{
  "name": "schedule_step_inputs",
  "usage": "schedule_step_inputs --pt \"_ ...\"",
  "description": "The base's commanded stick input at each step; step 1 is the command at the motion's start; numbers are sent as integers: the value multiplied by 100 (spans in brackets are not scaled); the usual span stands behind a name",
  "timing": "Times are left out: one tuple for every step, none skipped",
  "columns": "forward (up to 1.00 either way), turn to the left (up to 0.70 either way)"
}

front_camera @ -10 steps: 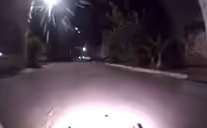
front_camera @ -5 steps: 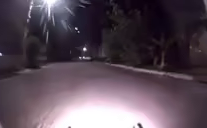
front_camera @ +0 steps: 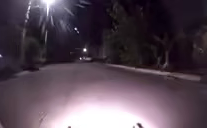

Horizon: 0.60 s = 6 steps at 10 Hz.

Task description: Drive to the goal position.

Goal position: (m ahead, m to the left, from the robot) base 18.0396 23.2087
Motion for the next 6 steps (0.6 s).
schedule_step_inputs --pt "60 0" --pt "60 0" --pt "60 0" --pt "60 0" --pt "60 0" --pt "60 0"
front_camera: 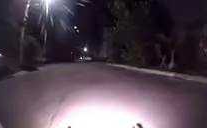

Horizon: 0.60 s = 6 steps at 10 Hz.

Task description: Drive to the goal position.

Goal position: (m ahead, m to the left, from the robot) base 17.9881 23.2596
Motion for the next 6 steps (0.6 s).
schedule_step_inputs --pt "60 0" --pt "60 0" --pt "60 0" --pt "60 0" --pt "60 0" --pt "60 0"
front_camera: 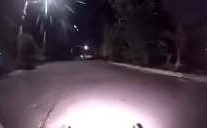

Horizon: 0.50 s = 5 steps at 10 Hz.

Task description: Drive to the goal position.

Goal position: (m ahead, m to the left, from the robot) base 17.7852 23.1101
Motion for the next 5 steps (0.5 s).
schedule_step_inputs --pt "60 0" --pt "60 0" --pt "60 0" --pt "60 0" --pt "60 0"
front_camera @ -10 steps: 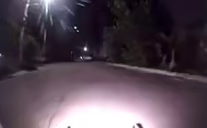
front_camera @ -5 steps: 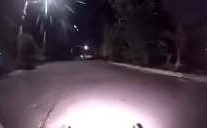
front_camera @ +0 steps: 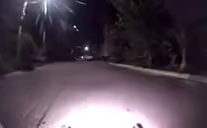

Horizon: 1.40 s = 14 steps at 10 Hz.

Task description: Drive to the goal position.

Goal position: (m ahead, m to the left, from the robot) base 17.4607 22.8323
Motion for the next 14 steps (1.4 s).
schedule_step_inputs --pt "60 0" --pt "60 0" --pt "60 0" --pt "60 0" --pt "60 0" --pt "60 0" --pt "60 0" --pt "60 0" --pt "60 0" --pt "60 0" --pt "60 0" --pt "60 0" --pt "60 0" --pt "60 0"
